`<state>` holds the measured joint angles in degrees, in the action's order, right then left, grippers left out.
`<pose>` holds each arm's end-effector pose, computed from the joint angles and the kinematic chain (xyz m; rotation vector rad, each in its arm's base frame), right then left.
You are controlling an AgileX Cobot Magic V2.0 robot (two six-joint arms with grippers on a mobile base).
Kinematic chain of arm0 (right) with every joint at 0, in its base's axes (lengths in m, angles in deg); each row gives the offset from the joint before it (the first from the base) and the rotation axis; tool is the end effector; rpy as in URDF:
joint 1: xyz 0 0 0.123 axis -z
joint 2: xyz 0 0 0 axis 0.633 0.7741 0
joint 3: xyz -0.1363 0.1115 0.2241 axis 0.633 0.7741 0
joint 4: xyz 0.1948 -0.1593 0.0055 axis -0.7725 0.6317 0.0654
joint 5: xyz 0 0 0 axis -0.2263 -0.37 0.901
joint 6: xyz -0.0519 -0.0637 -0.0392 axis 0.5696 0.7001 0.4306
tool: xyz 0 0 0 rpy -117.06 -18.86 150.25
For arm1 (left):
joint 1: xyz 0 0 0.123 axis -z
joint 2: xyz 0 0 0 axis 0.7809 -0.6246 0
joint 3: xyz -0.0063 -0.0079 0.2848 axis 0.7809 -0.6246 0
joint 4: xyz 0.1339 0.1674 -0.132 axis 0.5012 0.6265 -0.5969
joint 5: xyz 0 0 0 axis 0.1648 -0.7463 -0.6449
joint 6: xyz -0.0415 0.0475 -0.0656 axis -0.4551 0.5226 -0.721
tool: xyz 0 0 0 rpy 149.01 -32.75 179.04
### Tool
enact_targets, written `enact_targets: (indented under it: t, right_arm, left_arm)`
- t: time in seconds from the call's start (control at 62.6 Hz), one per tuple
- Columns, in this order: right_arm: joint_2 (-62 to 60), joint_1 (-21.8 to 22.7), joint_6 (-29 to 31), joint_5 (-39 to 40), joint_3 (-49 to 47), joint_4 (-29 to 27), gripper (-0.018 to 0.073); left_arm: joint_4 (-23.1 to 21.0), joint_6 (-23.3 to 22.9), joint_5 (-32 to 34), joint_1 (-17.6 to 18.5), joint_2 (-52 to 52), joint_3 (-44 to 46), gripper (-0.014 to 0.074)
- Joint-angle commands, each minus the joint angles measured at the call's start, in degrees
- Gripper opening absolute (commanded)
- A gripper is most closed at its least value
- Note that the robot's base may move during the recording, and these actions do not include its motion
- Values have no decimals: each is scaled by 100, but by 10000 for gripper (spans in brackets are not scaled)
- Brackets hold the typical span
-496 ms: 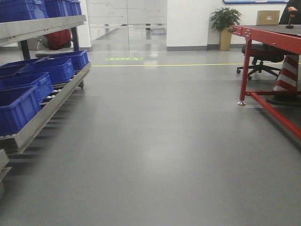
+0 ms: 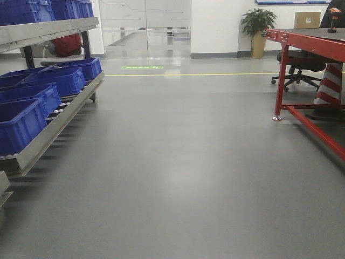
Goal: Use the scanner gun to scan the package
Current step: 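Drive the base forward along the aisle past the blue bins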
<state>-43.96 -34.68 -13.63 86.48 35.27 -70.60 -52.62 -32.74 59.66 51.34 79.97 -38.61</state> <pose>0.0563 -0.0042 0.2105 0.0848 1.5131 -0.0337 0.0564 -0.0001 0.2152 -0.0251 1.4597 -0.0287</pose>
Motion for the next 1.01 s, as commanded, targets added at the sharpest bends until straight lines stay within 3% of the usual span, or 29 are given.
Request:
enact_targets:
  t: [0.0,0.991]
  right_arm:
    - [-9,26,-5,97,3,-11,-167]
    - [-9,26,-5,97,3,-11,-167]
  left_arm:
    - [-15,23,73,-3,20,9,-91]
    - [-15,23,73,-3,20,9,-91]
